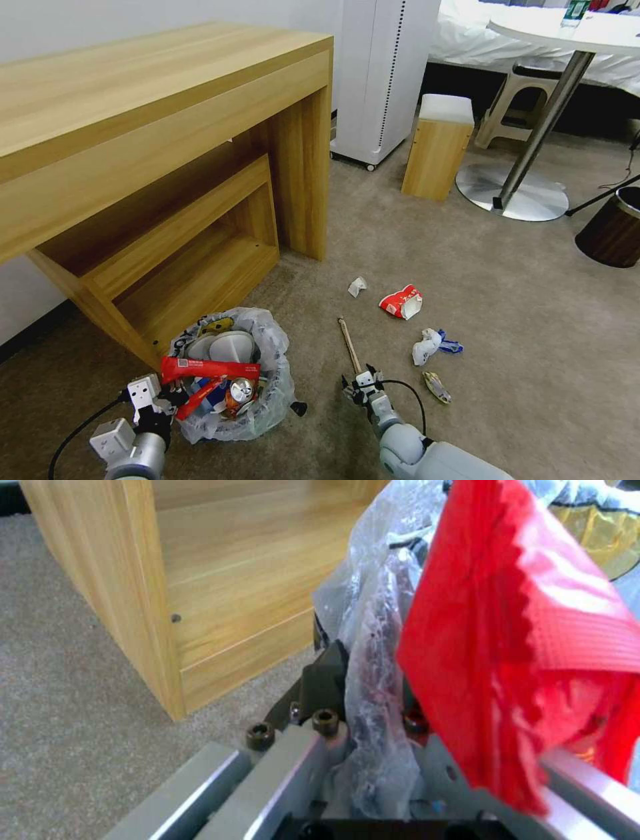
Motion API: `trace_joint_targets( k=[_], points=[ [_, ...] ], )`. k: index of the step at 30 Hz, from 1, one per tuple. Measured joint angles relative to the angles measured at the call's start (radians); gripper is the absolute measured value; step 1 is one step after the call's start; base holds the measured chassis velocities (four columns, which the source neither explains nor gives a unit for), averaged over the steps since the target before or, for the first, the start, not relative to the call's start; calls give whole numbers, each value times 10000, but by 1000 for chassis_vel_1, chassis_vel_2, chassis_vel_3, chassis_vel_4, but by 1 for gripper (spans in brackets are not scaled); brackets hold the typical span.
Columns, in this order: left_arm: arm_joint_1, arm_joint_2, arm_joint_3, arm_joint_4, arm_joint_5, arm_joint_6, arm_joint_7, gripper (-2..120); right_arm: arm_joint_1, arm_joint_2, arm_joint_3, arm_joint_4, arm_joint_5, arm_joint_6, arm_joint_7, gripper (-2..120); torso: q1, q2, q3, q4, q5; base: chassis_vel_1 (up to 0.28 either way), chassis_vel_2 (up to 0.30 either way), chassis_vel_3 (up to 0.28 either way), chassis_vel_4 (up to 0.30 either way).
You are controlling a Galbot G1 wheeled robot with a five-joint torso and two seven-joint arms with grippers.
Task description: Pick up the trash bin and place the garbage on the floor into it.
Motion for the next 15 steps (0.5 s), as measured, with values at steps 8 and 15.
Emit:
trace_joint_targets(
  k=[8, 15],
  points=[
    [-28, -6, -4, -6, -4, -4, -6, 1, -133, -34, 150, -229, -201, 173, -24, 70, 0, 0, 0, 0, -2, 0, 0, 0, 0],
    [-82, -43, 50, 54, 6, -20, -8, 1, -217, 17, 300, -512, -370, 393, -110, 64, 0, 0, -1, 0, 0, 0, 0, 0, 0]
  ],
)
